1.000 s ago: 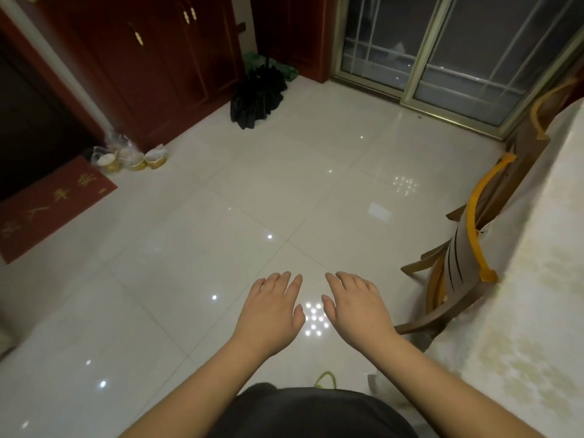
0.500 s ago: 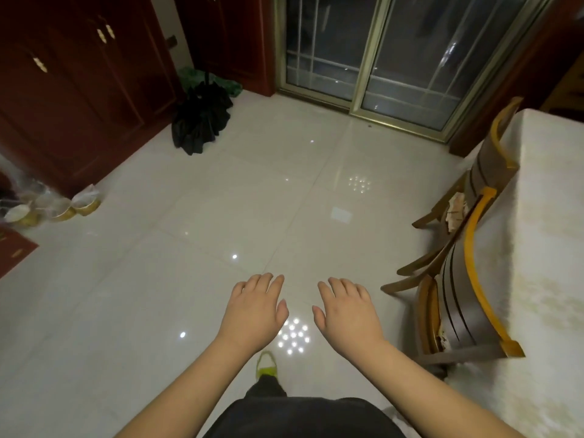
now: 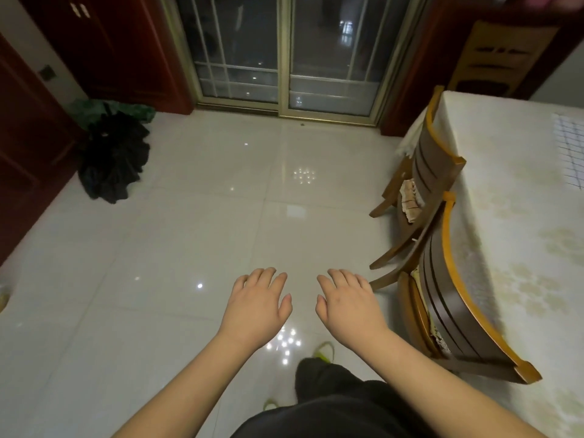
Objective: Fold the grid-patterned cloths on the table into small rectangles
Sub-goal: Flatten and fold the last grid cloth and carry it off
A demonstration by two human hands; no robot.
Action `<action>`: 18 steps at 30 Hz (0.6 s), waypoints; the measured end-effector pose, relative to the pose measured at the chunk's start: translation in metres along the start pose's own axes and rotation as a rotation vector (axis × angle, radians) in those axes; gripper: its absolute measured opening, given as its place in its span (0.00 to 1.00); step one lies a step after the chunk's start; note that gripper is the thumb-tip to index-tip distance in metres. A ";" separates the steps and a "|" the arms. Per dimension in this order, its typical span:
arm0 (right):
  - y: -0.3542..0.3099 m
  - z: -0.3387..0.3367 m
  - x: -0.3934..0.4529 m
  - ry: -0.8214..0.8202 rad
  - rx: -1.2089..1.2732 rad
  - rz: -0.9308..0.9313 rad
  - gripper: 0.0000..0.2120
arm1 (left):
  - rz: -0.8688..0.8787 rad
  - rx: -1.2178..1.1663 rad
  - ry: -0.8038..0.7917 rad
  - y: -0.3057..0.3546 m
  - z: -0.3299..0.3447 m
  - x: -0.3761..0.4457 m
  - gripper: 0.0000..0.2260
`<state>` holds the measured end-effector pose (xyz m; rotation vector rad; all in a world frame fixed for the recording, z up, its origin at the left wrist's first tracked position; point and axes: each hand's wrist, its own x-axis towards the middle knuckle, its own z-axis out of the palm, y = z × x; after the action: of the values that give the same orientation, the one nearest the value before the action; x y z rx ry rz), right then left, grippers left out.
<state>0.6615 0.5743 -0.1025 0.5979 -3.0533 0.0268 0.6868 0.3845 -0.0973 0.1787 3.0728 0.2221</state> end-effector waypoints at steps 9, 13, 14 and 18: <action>0.077 0.015 0.112 -0.011 0.071 0.137 0.19 | 0.132 0.049 -0.070 0.014 -0.003 0.160 0.22; 0.125 0.010 0.159 0.003 0.084 0.170 0.18 | 0.171 0.081 -0.063 0.029 -0.014 0.231 0.22; 0.137 0.009 0.172 -0.002 0.088 0.178 0.17 | 0.186 0.082 -0.063 0.033 -0.016 0.248 0.22; 0.175 0.002 0.211 -0.014 0.083 0.225 0.19 | 0.217 0.088 -0.091 0.049 -0.026 0.304 0.22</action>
<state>0.3995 0.6569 -0.0996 0.2561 -3.1287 0.1563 0.3893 0.4656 -0.0784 0.5124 2.9719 0.0843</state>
